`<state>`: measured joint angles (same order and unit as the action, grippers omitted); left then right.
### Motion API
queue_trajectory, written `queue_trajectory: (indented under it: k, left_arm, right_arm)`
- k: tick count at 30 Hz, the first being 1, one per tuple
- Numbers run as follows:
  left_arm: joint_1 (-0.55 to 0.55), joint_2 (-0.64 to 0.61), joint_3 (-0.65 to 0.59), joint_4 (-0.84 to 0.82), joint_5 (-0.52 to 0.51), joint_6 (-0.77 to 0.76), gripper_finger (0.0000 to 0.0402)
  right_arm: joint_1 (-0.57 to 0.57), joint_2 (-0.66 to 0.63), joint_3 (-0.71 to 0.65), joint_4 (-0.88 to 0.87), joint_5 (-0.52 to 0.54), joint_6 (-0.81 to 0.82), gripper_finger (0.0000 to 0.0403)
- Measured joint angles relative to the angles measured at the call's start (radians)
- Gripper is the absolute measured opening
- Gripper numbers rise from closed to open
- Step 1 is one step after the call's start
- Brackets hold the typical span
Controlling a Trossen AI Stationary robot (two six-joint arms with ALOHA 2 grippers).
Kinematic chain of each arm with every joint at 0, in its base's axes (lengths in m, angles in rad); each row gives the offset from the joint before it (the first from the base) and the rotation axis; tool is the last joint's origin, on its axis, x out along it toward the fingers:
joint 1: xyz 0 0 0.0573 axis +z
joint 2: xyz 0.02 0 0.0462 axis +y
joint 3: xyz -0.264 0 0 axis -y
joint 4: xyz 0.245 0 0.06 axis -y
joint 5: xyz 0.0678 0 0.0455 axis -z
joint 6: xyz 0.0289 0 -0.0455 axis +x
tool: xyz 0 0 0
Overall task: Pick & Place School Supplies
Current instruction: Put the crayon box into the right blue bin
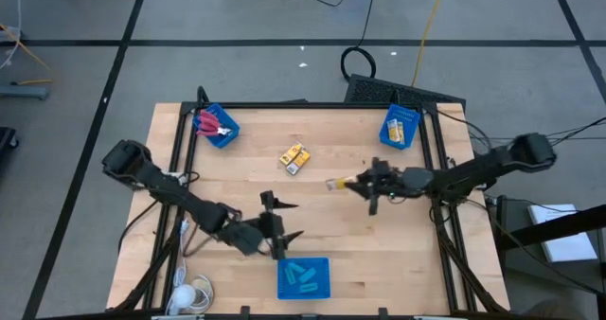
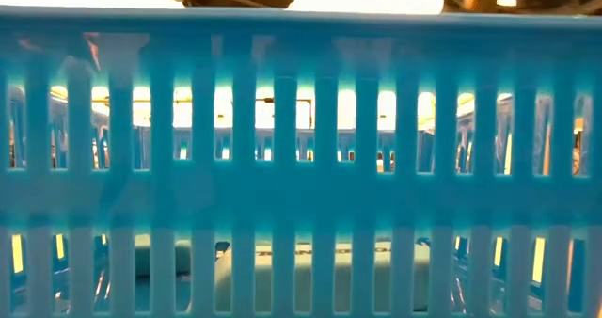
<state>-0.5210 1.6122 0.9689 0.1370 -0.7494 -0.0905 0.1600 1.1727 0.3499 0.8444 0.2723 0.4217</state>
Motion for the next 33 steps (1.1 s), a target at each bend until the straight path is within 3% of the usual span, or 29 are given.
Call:
queue_trajectory:
  k: [6, 11, 16, 19, 25, 33]
  left_arm:
    - [0.074, -0.162, -0.288, 0.310, 0.057, -0.015, 0.0339]
    - [0.137, -0.262, -0.483, 0.548, 0.166, -0.072, 0.0337]
    - [0.156, -0.269, -0.563, 0.680, 0.196, -0.152, 0.0334]
    - [0.162, -0.271, -0.565, 0.681, 0.200, -0.218, 0.0334]
    - [0.163, -0.270, -0.565, 0.694, 0.201, -0.260, 0.0339]
    - [0.164, -0.269, -0.565, 0.688, 0.201, -0.262, 0.0336]
  right_arm:
    - [-0.003, -0.233, -0.109, -0.062, 0.189, -0.126, 0.0059]
    - [-0.016, -0.377, -0.083, -0.304, 0.456, -0.291, 0.0059]
    - [-0.075, -0.430, -0.080, -0.493, 0.752, -0.345, 0.0059]
    - [-0.135, -0.423, -0.082, -0.552, 0.841, -0.342, 0.0059]
    - [-0.259, -0.399, -0.083, -0.597, 0.876, -0.307, 0.0059]
    - [-0.416, -0.383, -0.082, -0.728, 0.782, -0.203, 0.0059]
